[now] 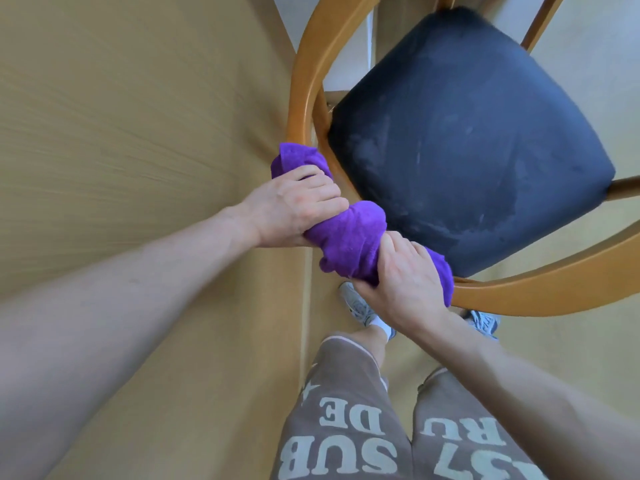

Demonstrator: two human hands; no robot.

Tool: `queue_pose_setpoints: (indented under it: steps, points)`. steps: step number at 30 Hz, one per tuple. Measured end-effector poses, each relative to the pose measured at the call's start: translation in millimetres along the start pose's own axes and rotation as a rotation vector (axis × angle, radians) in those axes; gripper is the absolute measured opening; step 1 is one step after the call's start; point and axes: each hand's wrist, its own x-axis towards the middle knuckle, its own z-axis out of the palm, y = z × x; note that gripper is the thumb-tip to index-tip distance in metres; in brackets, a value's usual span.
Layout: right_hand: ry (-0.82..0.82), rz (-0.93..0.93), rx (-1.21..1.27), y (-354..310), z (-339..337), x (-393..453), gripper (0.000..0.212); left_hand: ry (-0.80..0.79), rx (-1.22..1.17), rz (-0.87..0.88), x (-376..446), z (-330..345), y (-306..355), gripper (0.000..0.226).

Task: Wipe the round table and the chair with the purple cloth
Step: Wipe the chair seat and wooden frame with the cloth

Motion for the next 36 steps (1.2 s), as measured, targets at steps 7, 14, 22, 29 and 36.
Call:
queue_pose_setpoints:
  steps: [7,14,22,29,36]
  points:
    - [-0.177,0.288,0.090,-59.1,-10.5,33.8,0.038,-0.086,-0.076,0.082,2.4,1.3,-50.8,0.046]
    - [-0.316,0.420,0.174,-82.1,-21.6,71.5,0.037,-0.152,-0.099,0.183,17.6,2.7,-101.5,0.054]
    - [-0.280,0.515,0.276,-101.7,-15.2,103.1,0.034,-0.233,-0.004,0.197,34.5,11.9,-142.0,0.052]
    - [-0.287,0.582,0.390,-109.9,-7.2,148.4,0.039,-0.310,0.251,0.265,62.8,14.4,-175.1,0.037]
    - [-0.293,0.603,0.453,-103.9,3.3,173.0,0.028,-0.265,0.277,0.334,70.5,22.0,-192.9,0.029]
